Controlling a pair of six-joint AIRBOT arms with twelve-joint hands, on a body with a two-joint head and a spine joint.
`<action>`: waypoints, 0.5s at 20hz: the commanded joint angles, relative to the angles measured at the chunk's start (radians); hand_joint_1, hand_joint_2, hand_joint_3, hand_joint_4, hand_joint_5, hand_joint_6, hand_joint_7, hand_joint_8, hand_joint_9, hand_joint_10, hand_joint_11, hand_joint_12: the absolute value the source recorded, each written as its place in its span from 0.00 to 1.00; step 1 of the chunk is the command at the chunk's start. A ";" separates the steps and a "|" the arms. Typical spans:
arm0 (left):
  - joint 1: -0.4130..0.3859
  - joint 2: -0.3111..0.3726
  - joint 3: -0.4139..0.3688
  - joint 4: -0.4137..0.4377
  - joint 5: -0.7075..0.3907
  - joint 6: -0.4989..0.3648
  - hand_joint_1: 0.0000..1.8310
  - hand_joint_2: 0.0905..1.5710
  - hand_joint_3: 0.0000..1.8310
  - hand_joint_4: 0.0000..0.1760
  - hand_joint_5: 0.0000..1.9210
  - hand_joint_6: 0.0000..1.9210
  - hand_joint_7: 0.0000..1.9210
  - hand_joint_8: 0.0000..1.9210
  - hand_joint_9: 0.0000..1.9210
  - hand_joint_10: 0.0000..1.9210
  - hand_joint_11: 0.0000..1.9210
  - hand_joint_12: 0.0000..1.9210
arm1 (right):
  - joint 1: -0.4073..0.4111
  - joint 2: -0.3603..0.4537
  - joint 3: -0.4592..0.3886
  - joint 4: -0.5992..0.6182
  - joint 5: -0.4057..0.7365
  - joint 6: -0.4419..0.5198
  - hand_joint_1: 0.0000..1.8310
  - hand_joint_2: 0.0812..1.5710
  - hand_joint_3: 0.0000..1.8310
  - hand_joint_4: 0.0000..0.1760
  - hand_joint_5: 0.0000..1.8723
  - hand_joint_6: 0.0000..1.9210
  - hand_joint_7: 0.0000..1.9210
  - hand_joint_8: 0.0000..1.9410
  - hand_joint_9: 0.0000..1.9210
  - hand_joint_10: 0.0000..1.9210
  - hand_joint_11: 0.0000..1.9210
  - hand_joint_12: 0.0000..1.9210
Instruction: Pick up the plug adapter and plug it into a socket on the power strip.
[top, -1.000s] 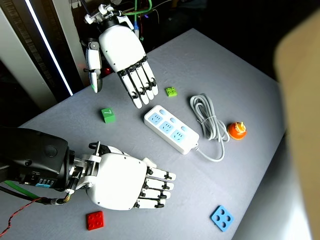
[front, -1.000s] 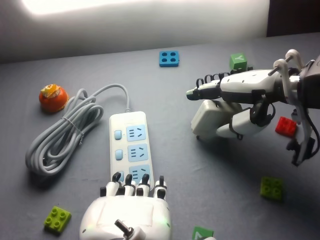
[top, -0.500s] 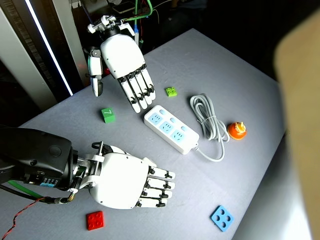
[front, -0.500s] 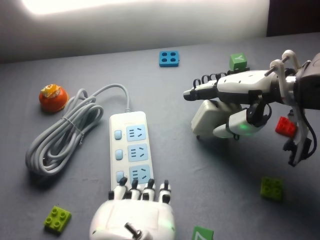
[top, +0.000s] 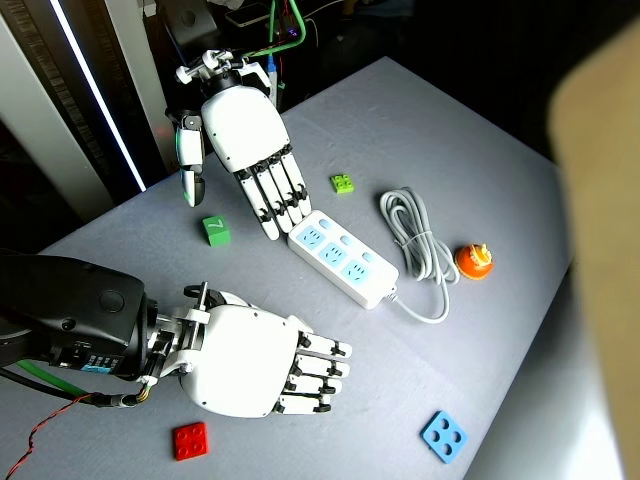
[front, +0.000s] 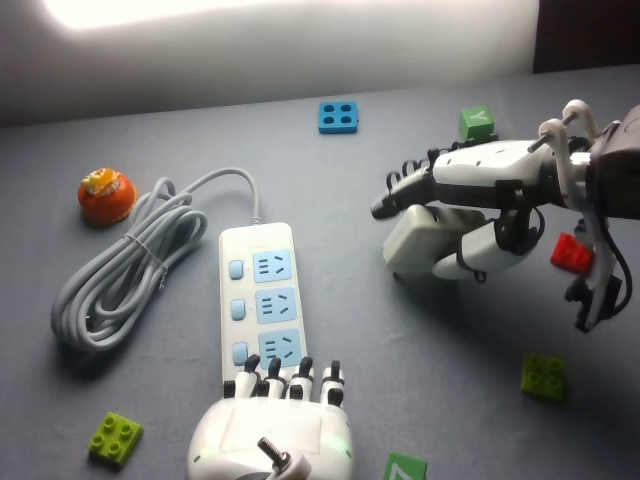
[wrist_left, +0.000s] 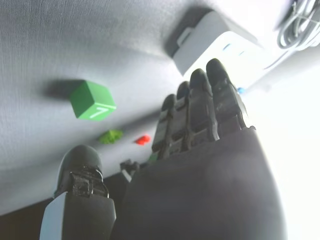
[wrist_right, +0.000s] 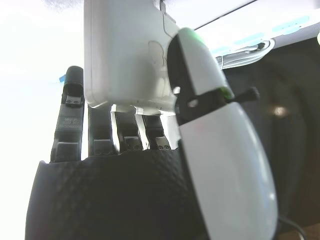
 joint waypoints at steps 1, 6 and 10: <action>-0.003 0.001 0.003 0.077 -0.031 -0.002 0.02 0.75 0.00 0.00 0.01 0.00 0.03 0.00 0.05 0.00 0.00 0.17 | 0.005 0.002 0.004 0.009 0.016 0.006 0.67 0.74 0.00 0.00 0.30 0.01 0.25 0.00 0.22 0.01 0.02 0.51; -0.003 0.023 0.006 0.077 -0.017 -0.002 0.01 0.76 0.00 0.00 0.01 0.00 0.04 0.00 0.05 0.00 0.00 0.17 | 0.002 0.002 0.004 0.009 0.016 0.003 0.70 0.74 0.00 0.00 0.37 0.01 0.32 0.00 0.31 0.01 0.10 0.53; -0.005 0.046 0.015 0.077 0.003 -0.002 0.00 0.76 0.00 0.00 0.03 0.00 0.04 0.00 0.05 0.00 0.00 0.21 | 0.012 0.007 0.004 0.009 0.009 -0.002 0.74 0.75 0.00 0.00 0.36 0.62 0.44 0.65 0.43 0.75 0.36 0.76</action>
